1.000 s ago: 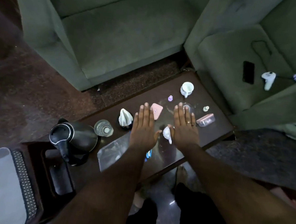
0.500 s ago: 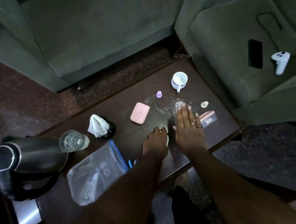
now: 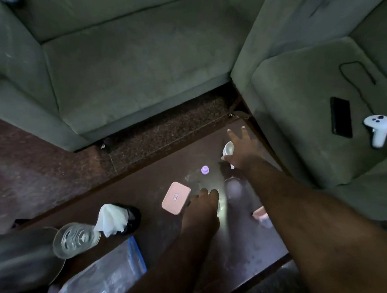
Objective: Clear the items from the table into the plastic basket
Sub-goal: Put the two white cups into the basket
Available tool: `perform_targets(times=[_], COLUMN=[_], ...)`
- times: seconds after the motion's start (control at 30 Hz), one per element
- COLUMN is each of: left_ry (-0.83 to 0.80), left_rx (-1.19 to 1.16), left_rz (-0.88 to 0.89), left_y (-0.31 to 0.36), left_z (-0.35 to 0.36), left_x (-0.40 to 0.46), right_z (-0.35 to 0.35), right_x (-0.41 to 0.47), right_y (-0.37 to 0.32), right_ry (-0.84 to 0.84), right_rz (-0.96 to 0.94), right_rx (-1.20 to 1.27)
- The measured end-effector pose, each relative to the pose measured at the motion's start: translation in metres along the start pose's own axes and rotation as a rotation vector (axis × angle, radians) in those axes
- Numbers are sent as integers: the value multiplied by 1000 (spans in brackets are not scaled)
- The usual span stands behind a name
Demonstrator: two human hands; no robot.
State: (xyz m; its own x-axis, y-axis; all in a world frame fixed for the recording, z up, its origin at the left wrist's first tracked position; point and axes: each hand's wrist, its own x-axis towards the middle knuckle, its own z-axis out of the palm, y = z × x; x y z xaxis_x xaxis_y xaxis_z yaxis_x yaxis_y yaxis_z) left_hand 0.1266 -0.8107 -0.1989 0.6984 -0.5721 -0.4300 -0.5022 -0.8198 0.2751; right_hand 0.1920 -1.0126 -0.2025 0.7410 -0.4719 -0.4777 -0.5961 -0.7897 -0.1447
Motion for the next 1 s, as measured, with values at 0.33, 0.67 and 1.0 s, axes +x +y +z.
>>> perform_targets(times=[0.33,0.67,1.0], left_ry=[88,320,406], left_rx=[-49,-203,-187], left_rz=[-72,-246,-504], left_y=[0,-90,-273], left_z=[-53,-224,-240], left_x=[16,-81,-295], right_z=[-26,-129,-51], right_x=[-13,-137,-321], right_y=[-17,-151,-360], right_ry=[-23,1,-86], right_rz=[-148,-453,-754], right_rx=[-10,3,59])
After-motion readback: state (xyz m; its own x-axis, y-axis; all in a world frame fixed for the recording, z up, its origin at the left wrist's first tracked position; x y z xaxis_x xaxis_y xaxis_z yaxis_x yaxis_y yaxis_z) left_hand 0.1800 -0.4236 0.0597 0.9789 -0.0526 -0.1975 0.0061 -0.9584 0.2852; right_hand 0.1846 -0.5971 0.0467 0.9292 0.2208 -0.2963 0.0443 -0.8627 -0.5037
